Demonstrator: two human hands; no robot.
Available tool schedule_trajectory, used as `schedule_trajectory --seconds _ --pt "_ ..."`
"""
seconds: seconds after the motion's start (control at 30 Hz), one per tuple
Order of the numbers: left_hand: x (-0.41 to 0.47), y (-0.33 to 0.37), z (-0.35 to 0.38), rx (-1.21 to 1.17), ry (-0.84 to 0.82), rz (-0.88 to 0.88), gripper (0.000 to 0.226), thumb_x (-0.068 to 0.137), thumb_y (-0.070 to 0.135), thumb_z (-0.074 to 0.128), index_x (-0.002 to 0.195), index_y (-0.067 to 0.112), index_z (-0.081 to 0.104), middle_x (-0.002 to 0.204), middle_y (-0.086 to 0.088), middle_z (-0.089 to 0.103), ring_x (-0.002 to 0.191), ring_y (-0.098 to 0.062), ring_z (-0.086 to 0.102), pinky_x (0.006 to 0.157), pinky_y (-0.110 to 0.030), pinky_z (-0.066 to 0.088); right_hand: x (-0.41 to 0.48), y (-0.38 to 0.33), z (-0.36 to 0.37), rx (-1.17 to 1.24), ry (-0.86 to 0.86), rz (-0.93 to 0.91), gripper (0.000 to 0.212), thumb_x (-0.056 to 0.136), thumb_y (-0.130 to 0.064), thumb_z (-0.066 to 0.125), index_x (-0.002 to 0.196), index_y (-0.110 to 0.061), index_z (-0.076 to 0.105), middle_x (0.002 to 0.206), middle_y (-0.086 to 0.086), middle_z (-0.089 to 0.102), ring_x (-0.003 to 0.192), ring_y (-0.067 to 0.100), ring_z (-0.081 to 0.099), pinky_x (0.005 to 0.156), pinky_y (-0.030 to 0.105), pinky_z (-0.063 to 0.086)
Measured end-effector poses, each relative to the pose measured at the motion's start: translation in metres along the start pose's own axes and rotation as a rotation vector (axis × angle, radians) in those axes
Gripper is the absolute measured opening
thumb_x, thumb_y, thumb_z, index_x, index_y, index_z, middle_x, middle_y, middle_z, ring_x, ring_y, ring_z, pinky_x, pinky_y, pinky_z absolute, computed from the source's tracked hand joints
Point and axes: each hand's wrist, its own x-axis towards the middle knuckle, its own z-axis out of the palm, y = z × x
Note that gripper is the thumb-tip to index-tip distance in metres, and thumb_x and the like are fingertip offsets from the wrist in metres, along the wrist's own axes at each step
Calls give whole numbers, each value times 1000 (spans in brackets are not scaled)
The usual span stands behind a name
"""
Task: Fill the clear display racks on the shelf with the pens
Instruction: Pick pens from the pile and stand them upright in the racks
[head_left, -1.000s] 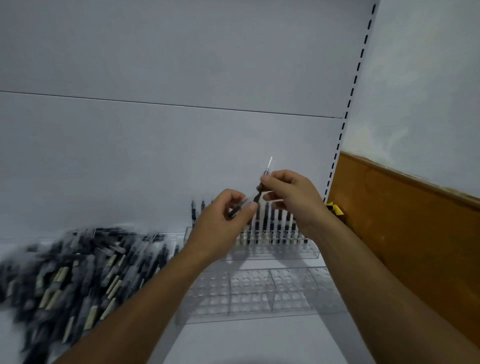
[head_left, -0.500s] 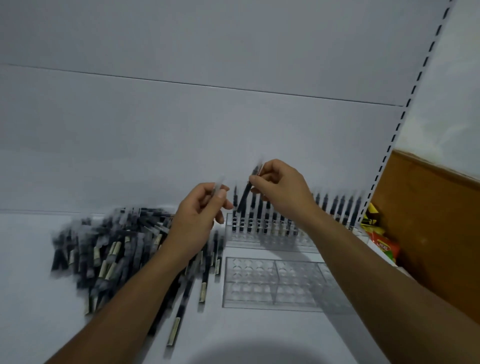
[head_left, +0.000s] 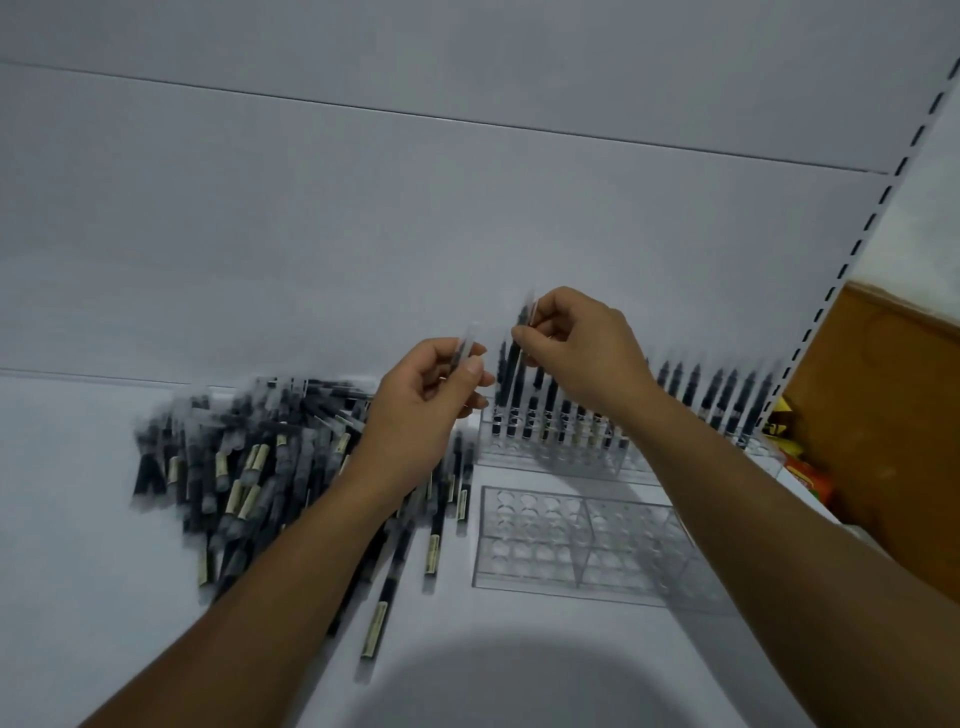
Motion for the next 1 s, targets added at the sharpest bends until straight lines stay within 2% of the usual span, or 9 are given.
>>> schedule_trajectory --seconds 0.2,0.37,0.5,0.6,0.83,0.93,1.0 --pt "0 -3 1 29 -20 -8 15 95 27 59 108 27 65 96 9 73 85 -7 69 74 -14 52 -5 2 11 -156 -164 -11 14 90 -35 67 89 -23 60 83 -5 69 79 16 68 78 41 57" --pt "0 -5 0 105 -15 10 17 92 32 63 107 37 68 98 17 71 92 -4 66 81 -17 53 -3 2 8 -208 -168 2 15 91 -36 66 88 -23 60 83 -4 70 80 16 68 78 39 56" --pt "-1 -5 1 133 -29 20 18 90 32 64 105 40 68 95 21 71 89 -1 65 79 -13 51 -1 -1 11 -233 -158 19 16 92 -34 64 89 -19 62 84 -1 70 81 19 68 79 40 56" --pt "-1 -5 2 112 -17 21 19 90 29 65 102 43 68 94 20 71 88 -2 65 81 -15 53 -1 -4 15 -236 -152 27 15 91 -33 63 90 -18 62 84 0 70 80 20 67 79 41 56" --pt "-1 -6 1 114 -4 -6 22 89 29 66 110 34 70 97 17 72 91 -4 66 84 -21 54 -4 -4 12 -305 -185 33 17 91 -32 64 89 -16 61 84 1 68 81 21 66 77 39 55" --pt "-1 -8 1 92 3 -10 26 86 25 69 111 32 69 95 16 72 91 -4 67 85 -21 54 -6 -4 3 -307 -207 61 19 90 -40 65 92 -21 64 88 -3 70 81 16 66 79 37 56" --pt "0 -10 0 78 27 -15 33 84 23 72 116 28 66 88 14 70 88 -5 66 83 -22 54 -11 -3 -5 -306 -154 47 22 90 -47 62 93 -26 65 87 -8 69 78 11 65 75 33 55"
